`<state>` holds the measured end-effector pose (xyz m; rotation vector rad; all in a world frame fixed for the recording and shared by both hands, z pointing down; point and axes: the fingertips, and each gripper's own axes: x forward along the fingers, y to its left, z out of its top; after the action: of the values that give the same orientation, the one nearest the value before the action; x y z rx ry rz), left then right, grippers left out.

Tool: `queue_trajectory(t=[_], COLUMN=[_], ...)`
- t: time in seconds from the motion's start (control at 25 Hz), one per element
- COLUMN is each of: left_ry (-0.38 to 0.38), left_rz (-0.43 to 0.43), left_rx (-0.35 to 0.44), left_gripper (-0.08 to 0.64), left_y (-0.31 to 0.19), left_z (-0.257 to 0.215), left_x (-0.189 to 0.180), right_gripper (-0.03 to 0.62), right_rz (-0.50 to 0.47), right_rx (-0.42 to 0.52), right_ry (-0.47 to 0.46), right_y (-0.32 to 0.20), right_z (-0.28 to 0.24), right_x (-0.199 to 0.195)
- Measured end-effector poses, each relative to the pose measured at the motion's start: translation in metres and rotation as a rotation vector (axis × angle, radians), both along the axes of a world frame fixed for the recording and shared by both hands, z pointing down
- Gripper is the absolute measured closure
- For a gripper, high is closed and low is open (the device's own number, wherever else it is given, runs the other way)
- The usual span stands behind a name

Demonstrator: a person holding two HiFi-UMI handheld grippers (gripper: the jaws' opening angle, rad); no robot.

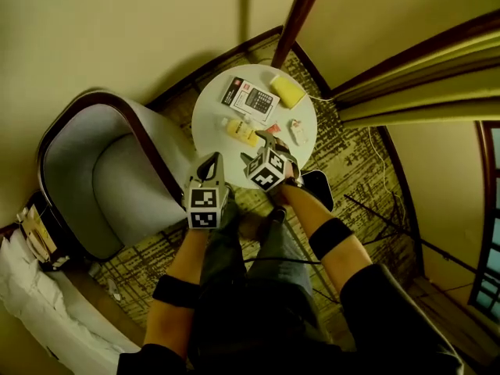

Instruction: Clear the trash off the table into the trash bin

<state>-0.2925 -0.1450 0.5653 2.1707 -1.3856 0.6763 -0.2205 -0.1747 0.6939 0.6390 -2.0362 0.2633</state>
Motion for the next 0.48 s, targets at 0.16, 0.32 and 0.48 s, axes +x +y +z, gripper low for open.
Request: queue_trajectory(t=[0.16,0.32,0.48], left_ry=[0.007,0.016,0.029], left_rz=[0.012,0.005,-0.013], left_rx=[-0.012,-0.028,-0.04], left_gripper=[0.56,0.56,0.56], left_y=[-0.012,-0.017,-0.019], left_z=[0.021,0.038,0.046], left_x=[-0.001,-0.009,-0.02], right_gripper=[0.215,0.215,0.215], right_rz=[-0.017,-0.037,-0.04], right_rx=[-0.043,-0.062,-0.066], right_ry=[0.066,0.119,0.158], right_y=[-0.011,-0.021,-0.03], right_z=[0.035,0.069,0.091], right_x=[-0.003,-0.005,-0.007])
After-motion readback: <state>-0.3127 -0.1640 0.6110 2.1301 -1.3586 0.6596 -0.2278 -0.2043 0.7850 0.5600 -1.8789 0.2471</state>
